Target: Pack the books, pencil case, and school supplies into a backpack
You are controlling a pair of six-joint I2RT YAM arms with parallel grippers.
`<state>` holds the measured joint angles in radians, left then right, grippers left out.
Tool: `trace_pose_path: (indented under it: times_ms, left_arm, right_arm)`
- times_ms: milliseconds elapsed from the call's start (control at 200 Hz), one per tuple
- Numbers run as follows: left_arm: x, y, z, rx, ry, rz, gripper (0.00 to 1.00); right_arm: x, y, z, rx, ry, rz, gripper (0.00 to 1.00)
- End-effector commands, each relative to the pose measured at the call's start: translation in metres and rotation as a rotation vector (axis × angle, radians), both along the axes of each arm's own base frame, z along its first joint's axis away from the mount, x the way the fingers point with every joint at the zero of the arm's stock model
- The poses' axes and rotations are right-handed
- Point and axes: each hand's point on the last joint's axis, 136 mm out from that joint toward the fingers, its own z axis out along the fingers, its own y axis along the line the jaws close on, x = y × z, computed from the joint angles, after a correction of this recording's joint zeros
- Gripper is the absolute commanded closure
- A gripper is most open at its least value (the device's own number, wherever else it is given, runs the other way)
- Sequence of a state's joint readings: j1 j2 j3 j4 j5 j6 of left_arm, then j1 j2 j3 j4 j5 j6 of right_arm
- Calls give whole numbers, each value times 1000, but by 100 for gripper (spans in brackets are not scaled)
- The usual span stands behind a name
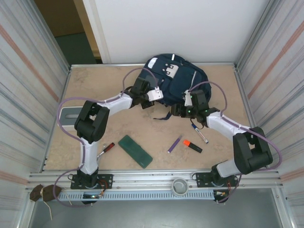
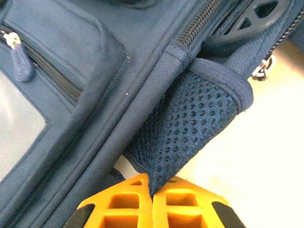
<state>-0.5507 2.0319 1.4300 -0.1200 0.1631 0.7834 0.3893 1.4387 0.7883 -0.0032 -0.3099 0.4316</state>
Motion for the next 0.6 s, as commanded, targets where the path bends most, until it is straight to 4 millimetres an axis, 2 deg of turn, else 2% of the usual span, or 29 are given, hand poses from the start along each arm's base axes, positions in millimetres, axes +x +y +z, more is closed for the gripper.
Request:
trace_pose_path:
  times_ms: [0, 195, 346, 591]
  left_arm:
    - [-6, -16, 65, -155, 11, -21, 100]
    - [-8, -21, 84, -213, 24, -33, 100]
    - [-11, -23, 98, -258, 33, -45, 100]
    - [-17, -28, 107, -292, 47, -71, 100]
  right_arm:
    - [16, 18, 26, -21, -222, -8, 47]
    - [27, 27, 15, -156, -370, -55, 51]
    - [37, 24, 0, -255, -429, -121, 52]
    - [57, 31, -20, -355, -480, -174, 52]
